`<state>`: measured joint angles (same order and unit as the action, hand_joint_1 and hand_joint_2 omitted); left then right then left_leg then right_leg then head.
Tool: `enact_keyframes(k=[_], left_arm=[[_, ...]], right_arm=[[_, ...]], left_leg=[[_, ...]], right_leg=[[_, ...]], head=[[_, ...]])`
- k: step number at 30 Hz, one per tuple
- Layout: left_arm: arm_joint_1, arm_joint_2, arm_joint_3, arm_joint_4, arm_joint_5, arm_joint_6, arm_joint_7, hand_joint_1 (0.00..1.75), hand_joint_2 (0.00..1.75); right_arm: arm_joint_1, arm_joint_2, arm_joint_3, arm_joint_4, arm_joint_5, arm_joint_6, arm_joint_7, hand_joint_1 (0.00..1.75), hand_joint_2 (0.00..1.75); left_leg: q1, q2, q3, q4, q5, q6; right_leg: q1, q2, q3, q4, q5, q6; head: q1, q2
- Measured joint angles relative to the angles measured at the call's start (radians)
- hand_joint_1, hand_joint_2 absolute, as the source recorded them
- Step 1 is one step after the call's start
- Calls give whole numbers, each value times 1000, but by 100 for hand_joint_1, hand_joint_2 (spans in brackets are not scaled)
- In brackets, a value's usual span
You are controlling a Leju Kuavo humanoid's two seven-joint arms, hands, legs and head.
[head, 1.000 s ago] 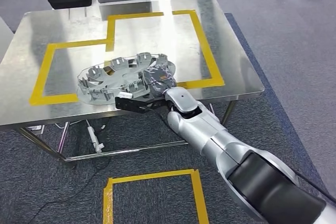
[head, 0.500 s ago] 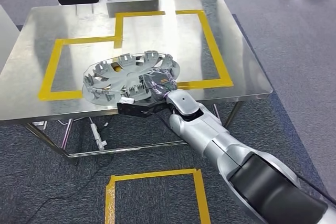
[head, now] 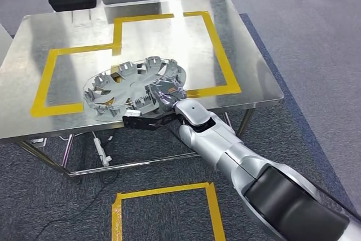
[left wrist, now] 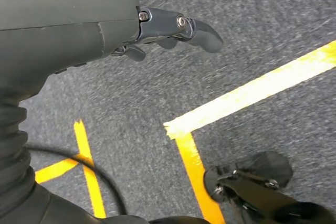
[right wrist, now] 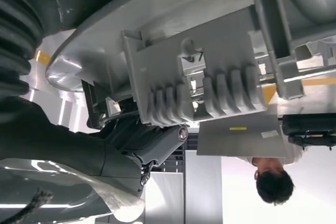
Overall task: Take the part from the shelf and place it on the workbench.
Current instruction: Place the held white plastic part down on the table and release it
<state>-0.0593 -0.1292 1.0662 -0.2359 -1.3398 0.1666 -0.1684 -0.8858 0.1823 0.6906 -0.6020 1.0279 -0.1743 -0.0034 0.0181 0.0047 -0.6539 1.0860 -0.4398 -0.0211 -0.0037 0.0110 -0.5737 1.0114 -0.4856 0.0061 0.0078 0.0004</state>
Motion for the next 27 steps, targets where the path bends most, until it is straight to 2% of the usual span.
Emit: enact_keyframes(k=[1,2,5,6,7,9,10,11,12,14,15,16,19,21,23,25,26,27], left_arm=[[-1,0,0,0,0,-1,-1,0,175],[-1,0,0,1,0,-2,-1,0,175],[0,-1,0,1,0,-3,-1,0,175],[0,-1,0,1,0,-3,-1,0,175],[-1,0,0,1,0,-3,-1,0,175],[-2,1,0,1,0,-3,-1,0,175],[-2,1,0,1,0,-3,-1,0,175],[-1,1,0,1,0,-3,-1,0,175],[0,0,0,1,0,-3,-1,0,175],[1,0,0,1,0,-3,-1,0,175],[0,0,0,1,0,-3,-1,0,175],[-1,0,0,1,0,-3,-1,0,175],[-2,1,0,1,0,-1,-1,0,175],[-2,1,0,1,0,0,-6,0,175],[-2,1,0,1,0,0,-11,0,175],[-2,1,1,1,0,-2,-13,0,175],[-1,1,1,1,0,-4,-14,0,175],[-1,1,1,1,1,-6,-14,0,175]], right_arm=[[-1,0,1,0,0,4,0,175,175],[-2,0,2,0,1,9,-1,175,175],[-3,1,7,2,2,26,-3,175,175],[-5,1,9,2,2,30,-3,175,175],[-7,1,11,2,2,35,-4,175,175],[-8,1,16,6,2,51,-4,175,175],[-6,1,19,9,2,59,-4,175,175],[-4,1,21,12,2,65,-4,175,175],[-2,1,24,14,2,68,-4,175,175],[-3,1,29,18,2,71,-4,175,175],[-6,1,32,19,2,72,-4,175,175],[-8,2,34,21,2,75,-4,175,175],[-13,3,41,27,1,96,-5,175,175],[-14,4,45,33,-1,113,-4,175,175],[-16,5,49,38,-3,125,-4,175,175],[-16,6,54,48,-4,138,-1,175,175],[-16,6,58,55,-5,143,2,175,175],[-15,6,61,60,-5,148,4,175,175]], left_leg=[[-1,-1,16,-34,4,4],[-3,-1,21,-45,-4,9],[-2,-1,27,-54,-9,28],[0,-1,30,-56,-10,34],[1,-1,32,-58,-11,40],[1,0,34,-58,-14,47],[1,0,36,-57,-17,48],[1,-1,40,-57,-20,48],[1,-1,45,-57,-24,47],[1,-1,59,-57,-35,40],[0,-2,65,-55,-40,35],[-2,-2,67,-55,-44,30],[-4,-1,70,-55,-49,15],[-2,-1,63,-32,-68,6],[-2,-1,19,66,-116,-2],[-2,-1,-49,197,-161,-4],[-2,-1,-70,229,-161,-4],[-2,-1,-74,222,-139,-1]], right_leg=[[2,1,-1,2,-2,5],[3,2,-4,2,-3,10],[2,1,-11,10,-15,26],[1,-1,-25,37,-31,30],[1,-2,-52,86,-53,33],[0,-3,-131,226,-102,37],[0,-3,-166,279,-112,38],[-1,-3,-187,300,-103,38],[-1,-4,-187,280,-74,38],[-3,-8,-139,153,10,36],[-3,-10,-107,89,36,34],[-2,-11,-83,45,47,31],[0,-9,-64,20,36,15],[-3,-8,-57,16,33,4],[-5,-9,-48,13,29,-6],[-2,-9,-42,13,24,-12],[0,-8,-39,13,21,-13],[1,-7,-35,13,18,-14]], head=[[0,0],[0,0],[3,0],[5,0],[7,0],[10,0],[10,0],[10,0],[10,0],[10,0],[10,0],[9,0],[7,0],[6,0],[4,0],[4,0],[4,0],[4,0]])
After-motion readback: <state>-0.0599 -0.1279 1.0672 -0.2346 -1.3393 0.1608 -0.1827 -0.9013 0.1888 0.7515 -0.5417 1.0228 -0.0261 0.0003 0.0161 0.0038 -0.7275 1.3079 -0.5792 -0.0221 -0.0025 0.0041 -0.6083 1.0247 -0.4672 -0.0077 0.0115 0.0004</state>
